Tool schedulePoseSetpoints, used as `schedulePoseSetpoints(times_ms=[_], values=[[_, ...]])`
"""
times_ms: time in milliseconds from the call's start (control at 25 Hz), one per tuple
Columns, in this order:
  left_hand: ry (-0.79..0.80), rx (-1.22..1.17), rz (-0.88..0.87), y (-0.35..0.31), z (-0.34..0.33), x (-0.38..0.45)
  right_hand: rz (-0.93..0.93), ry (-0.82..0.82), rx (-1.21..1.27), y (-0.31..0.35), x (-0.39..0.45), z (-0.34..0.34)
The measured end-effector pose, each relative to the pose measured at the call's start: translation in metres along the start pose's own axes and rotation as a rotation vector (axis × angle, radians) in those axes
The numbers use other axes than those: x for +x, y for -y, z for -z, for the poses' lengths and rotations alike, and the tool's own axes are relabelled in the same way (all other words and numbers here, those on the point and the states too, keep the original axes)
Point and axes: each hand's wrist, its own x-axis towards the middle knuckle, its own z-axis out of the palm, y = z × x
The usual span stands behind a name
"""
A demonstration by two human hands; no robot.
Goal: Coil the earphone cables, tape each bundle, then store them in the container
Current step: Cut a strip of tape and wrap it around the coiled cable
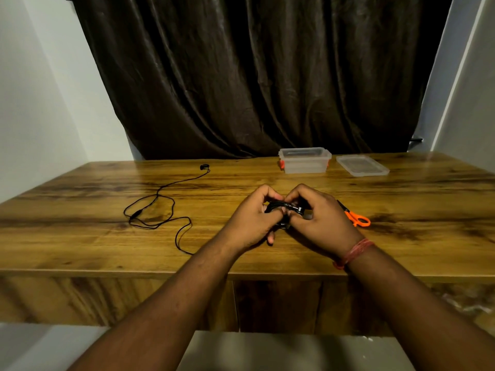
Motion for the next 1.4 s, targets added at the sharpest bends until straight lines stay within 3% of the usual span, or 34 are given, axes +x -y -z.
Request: schedulePoseSetpoints(times_ms=[400, 560, 800, 1200, 1400], values=[[-0.119, 0.395, -0.256, -0.004, -0.007, -0.004, -0.055, -0.031, 0.051, -0.001, 0.001, -0.002], [-0.129, 0.413, -0.273, -0.003, -0.007, -0.003, -0.163, -0.007, 0.184, -0.002, 0.001, -0.003], [-0.136, 0.374, -0.271, -0.003, -0.006, -0.004, -0.322, 0.03, 0.621, -0.008, 0.005, -0.001], [-0.06, 0.472, -0.329, -0.004, -0.009, -0.007, -0.437, 0.01, 0.853, -0.011, 0.009, 0.003], [-0.062, 0.462, -0.31, -0.007, -0.011, -0.009, -0.416, 0.019, 0.797, -0.013, 0.008, 0.001]])
